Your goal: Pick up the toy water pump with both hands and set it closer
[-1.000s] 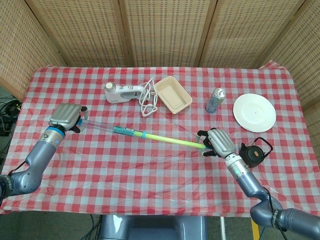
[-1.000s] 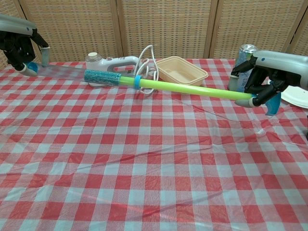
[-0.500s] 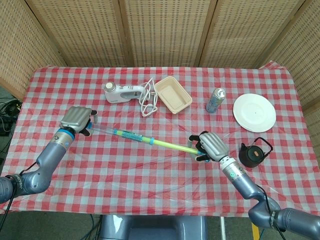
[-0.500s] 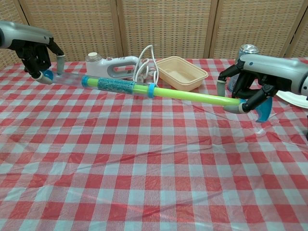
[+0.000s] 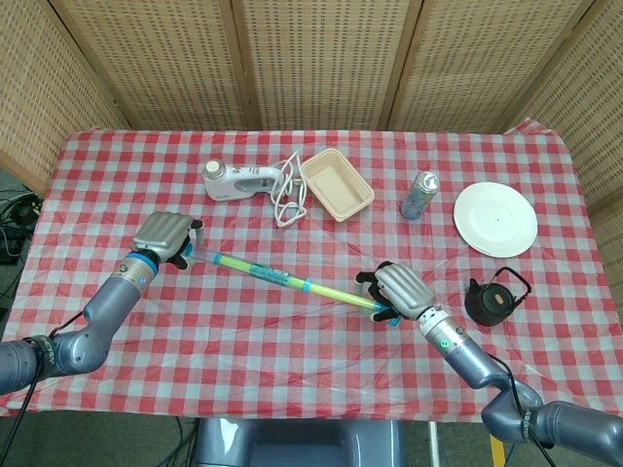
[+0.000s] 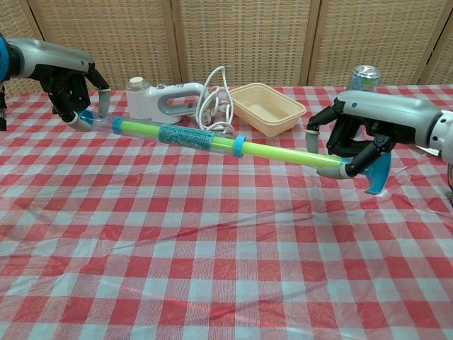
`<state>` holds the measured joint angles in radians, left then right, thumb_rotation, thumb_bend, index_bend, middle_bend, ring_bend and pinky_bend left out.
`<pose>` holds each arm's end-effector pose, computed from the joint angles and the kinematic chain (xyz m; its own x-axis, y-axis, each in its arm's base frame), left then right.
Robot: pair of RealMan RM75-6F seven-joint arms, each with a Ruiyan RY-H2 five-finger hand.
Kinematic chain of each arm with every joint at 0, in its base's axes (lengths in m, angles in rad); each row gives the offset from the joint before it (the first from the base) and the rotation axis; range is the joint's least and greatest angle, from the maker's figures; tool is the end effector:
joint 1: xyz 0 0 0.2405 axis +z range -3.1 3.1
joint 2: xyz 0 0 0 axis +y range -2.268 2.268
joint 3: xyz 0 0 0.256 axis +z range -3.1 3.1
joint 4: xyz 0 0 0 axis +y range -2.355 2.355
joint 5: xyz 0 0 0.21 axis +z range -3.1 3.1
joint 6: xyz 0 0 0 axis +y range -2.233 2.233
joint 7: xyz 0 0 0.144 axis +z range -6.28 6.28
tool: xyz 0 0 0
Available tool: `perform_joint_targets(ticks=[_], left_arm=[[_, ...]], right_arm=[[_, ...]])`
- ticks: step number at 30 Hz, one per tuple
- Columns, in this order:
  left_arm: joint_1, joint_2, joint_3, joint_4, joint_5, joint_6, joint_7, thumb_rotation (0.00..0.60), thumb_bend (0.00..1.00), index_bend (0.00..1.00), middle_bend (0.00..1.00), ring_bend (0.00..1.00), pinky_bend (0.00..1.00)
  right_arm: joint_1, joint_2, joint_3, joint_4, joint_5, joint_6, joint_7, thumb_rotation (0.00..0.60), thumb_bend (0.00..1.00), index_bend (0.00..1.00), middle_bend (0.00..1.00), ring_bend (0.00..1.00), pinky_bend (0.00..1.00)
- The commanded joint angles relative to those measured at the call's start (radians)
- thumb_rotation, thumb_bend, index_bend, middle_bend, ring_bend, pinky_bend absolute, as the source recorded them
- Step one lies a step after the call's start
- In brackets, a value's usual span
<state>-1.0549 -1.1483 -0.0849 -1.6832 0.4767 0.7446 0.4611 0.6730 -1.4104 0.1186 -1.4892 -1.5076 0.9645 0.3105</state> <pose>-0.1398 0.3926 0.0756 0.4871 0.4535 0.7463 0.8713 -0.1944 -0.4506 -0.1615 -0.3227 0.0154 0.1598 -0.4136 0.8963 -0.8954 -0.4430 -0.0448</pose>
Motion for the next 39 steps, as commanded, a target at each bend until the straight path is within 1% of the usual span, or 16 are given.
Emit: perform_joint_targets(ticks=[1, 20, 39], left_arm=[[-0.005, 0.000, 0.005, 0.001, 0.001, -0.007, -0.004, 0.600, 0.40, 0.58, 0.78, 0.70, 0.57], [-0.038, -0.003, 0.018, -0.002, -0.007, -0.038, -0.042, 0.600, 0.40, 0.58, 0.78, 0.70, 0.57], [-0.080, -0.029, 0.043, 0.005, -0.035, -0.056, -0.065, 0.600, 0.40, 0.58, 0.78, 0.70, 0.57]], right_arm=[[0.005, -0.007, -0.004, 0.007, -0.006, 0.000, 0.009, 0.600, 0.50, 0.81, 1.00, 0.96, 0.42], [0.045, -0.041, -0.034, 0.039, -0.080, 0.015, 0.067, 0.600, 0.49, 0.81, 1.00, 0.96, 0.42], [0.075, -0.069, -0.049, 0.071, -0.087, 0.014, 0.094, 0.600, 0.48, 0.81, 1.00, 0.96, 0.42]])
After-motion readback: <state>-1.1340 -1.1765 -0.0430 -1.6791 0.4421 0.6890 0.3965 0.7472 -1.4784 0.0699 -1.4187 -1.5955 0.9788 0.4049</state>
